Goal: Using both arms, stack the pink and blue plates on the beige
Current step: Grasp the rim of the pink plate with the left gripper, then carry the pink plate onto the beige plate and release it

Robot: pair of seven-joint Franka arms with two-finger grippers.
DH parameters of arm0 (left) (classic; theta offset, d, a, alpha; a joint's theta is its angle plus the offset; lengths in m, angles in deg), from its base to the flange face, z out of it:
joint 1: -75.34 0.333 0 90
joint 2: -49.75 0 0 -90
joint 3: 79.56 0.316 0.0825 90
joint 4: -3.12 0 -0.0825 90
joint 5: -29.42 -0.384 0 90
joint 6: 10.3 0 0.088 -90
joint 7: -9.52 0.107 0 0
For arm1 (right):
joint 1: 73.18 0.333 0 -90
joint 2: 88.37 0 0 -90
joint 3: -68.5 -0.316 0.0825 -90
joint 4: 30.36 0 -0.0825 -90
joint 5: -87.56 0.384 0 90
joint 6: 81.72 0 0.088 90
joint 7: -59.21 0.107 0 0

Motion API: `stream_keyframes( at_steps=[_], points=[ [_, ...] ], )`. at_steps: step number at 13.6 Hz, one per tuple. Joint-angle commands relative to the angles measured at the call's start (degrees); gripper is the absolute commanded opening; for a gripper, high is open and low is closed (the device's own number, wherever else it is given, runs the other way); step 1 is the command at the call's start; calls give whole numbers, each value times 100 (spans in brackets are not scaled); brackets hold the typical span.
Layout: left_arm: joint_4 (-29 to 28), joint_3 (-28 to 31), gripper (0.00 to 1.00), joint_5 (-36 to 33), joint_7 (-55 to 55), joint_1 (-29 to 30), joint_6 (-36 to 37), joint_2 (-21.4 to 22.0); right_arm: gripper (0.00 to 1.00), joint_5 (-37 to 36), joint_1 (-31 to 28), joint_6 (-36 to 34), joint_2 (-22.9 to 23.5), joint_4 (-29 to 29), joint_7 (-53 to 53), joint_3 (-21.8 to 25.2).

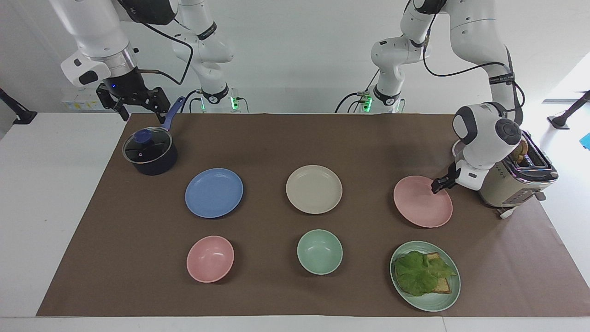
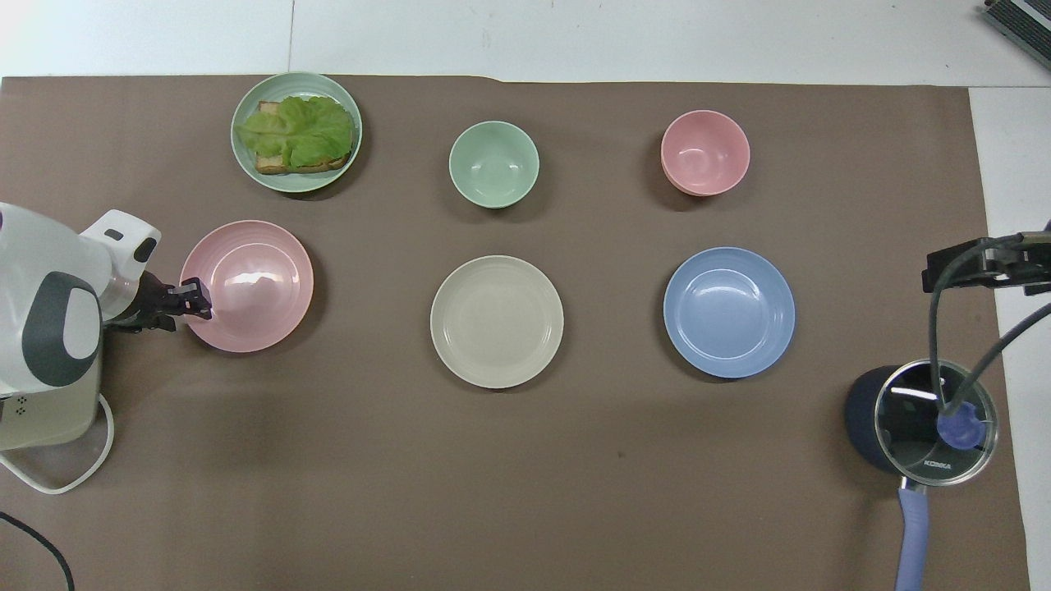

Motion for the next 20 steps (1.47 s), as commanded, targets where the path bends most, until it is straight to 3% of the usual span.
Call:
stream_keyframes(
  at_steps=[1, 4, 9, 11, 15, 20],
  points=[
    [-68, 14, 0, -77, -124, -3, 132, 140, 100, -9, -44, -18, -39, -12, 104, -30],
    [168, 5, 0, -68, -151, -47, 420, 122, 100, -9, -44, -18, -39, -3, 104, -30],
    [1433, -109, 0, 712, -212, -108, 2308, 280, 100, -9, -44, -18, -39, -12, 104, -30],
    [1646, -249, 0, 1073, -754, -239, 2662, 438, 100, -9, -44, -18, -39, -12, 104, -30],
    [1585, -592, 0, 1118, -2346, -1151, 2532, 518, 100, -9, -44, -18, -39, -12, 104, -30],
    [1147, -584, 0, 1601, -2814, -2181, 1446, 439, 100, -9, -44, -18, -39, -12, 104, -30]
  ],
)
